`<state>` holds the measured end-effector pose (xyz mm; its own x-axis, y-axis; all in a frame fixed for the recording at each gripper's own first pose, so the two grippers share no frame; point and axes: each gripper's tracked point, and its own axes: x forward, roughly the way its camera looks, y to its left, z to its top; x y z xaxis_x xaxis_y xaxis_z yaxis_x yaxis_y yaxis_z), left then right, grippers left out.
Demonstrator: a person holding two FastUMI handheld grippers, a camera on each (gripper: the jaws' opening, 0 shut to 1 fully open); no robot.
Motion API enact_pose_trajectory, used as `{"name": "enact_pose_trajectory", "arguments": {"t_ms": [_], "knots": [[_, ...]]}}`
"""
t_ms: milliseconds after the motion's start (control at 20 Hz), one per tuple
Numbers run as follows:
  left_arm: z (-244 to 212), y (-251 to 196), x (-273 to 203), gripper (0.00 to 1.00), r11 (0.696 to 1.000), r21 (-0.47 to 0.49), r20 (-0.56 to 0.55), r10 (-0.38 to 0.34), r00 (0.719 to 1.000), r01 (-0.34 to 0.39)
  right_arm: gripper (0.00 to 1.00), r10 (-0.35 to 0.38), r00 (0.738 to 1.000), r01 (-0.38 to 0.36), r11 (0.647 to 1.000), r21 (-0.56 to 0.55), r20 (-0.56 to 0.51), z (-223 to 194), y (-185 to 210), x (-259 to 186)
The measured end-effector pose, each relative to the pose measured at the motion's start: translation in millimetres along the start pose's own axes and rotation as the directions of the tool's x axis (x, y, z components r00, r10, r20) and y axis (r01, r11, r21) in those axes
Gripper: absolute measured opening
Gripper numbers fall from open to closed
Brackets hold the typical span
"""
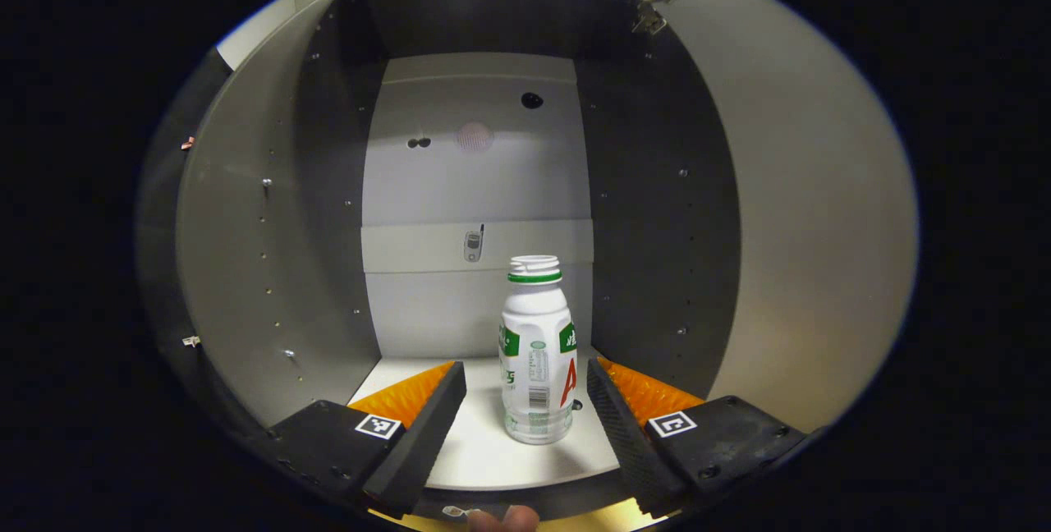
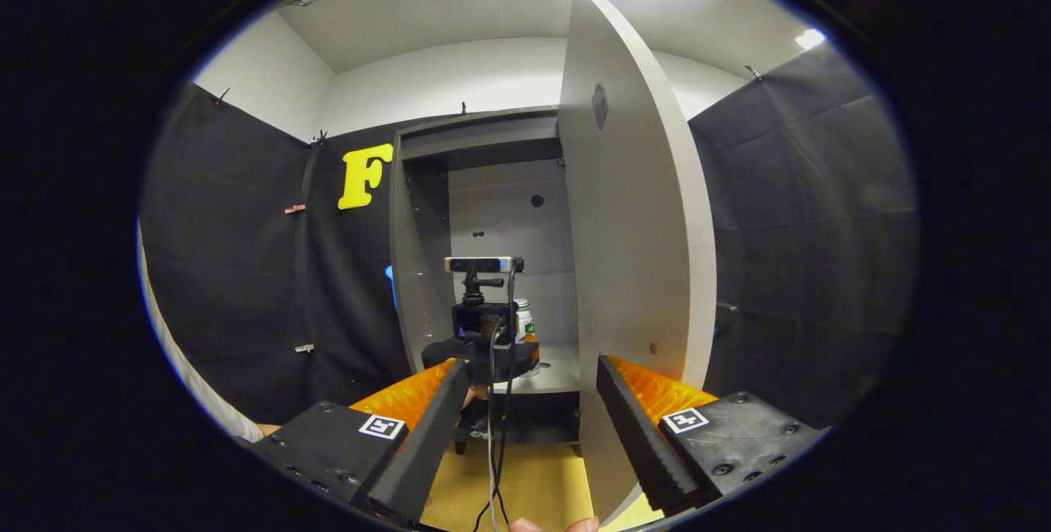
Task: Open the cabinet door with the right hand, grasp the bottle in the cabinet with the left hand and place it on the coaster, then close the cabinet door with the right hand.
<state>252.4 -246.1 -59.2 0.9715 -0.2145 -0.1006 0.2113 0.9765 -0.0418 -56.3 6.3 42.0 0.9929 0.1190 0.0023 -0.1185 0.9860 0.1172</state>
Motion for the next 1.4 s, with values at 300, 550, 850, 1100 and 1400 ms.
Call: {"name": "enact_pose_trajectory", "arguments": {"t_ms": [300, 550, 850, 1100, 1400], "knots": [[-19, -4, 44, 0.94, 0.999, 0.025, -0.032, 0.032, 0.999, -0.031, 0.96, 0.063, 0.998, -0.062, 0.997, -0.047, 0.03, 2, 7, 8], [-30, -4, 63, 0.94, 0.999, 0.012, -0.052, 0.041, 0.998, -0.041, 0.96, 0.058, 0.998, -0.057, 0.998, -0.035, 0.011, -3, 4, 12], [-7, 2, 41, 0.78, 0.999, 0.016, -0.028, 0.037, 0.999, -0.036, 0.95, 0.031, 0.999, -0.03, 0.998, -0.047, 0.02, -1, 0, 11], [13, 30, -18, 0.77, 0.998, 0.033, 0.004, 0.05, 0.999, -0.05, 0.95, 0.006, 1.0, -0.006, 1.0, -0.028, 0.027, 1, -3, 10], [22, 71, -101, 0.77, 0.998, 0.004, 0.051, 0.069, 0.996, -0.069, 0.95, -0.007, 0.999, 0.008, 1.0, -0.025, 0.042, 5, -4, 9]]}}
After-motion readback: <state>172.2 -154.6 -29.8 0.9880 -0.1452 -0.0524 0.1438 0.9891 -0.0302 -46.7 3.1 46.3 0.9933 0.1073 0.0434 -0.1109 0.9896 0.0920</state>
